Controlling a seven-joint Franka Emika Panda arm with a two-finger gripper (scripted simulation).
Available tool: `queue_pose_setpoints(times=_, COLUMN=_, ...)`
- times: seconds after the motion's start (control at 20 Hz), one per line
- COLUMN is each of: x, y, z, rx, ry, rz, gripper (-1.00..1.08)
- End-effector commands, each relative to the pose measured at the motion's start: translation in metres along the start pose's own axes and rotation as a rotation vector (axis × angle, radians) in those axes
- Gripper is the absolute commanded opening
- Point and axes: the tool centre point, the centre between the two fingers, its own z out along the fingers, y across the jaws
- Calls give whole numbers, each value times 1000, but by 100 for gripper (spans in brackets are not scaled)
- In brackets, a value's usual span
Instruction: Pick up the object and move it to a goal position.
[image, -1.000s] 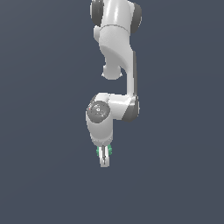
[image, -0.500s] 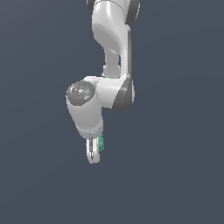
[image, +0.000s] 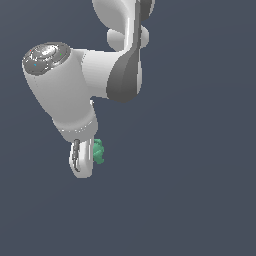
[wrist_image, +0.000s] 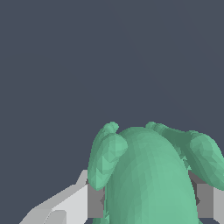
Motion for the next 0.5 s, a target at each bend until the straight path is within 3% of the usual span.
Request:
queue_pose_setpoints(times=0.0, x=11, y=0, z=-24, rx=-1, ry=0, rz=0, gripper=-100)
queue_pose_setpoints(times=0.45, x=38, y=-3, z=-84, rx=-1, ry=0, rz=-2, gripper=-100)
